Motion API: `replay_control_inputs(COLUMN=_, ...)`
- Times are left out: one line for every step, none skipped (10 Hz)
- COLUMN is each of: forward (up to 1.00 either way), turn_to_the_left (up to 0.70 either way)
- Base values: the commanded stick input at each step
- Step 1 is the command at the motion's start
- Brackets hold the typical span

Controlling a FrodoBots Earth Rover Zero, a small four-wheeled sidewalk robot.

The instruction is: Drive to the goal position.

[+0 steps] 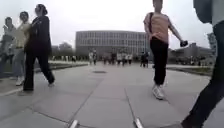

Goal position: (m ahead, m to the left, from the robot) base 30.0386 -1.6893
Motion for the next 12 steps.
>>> replay_control_inputs(forward=0.85, turn_to_the_left=-0.04)
replay_control_inputs(forward=0.85, turn_to_the_left=-0.04)
replay_control_inputs(forward=0.85, turn_to_the_left=-0.04)
replay_control_inputs(forward=0.85, turn_to_the_left=-0.04)
replay_control_inputs(forward=0.85, turn_to_the_left=-0.04)
replay_control_inputs(forward=0.85, turn_to_the_left=-0.04)
replay_control_inputs(forward=0.85, turn_to_the_left=-0.04)
replay_control_inputs(forward=0.85, turn_to_the_left=-0.04)
replay_control_inputs(forward=0.85, turn_to_the_left=-0.04)
replay_control_inputs(forward=0.85, turn_to_the_left=-0.04)
replay_control_inputs(forward=0.85, turn_to_the_left=-0.04)
replay_control_inputs(forward=0.85, turn_to_the_left=-0.04)
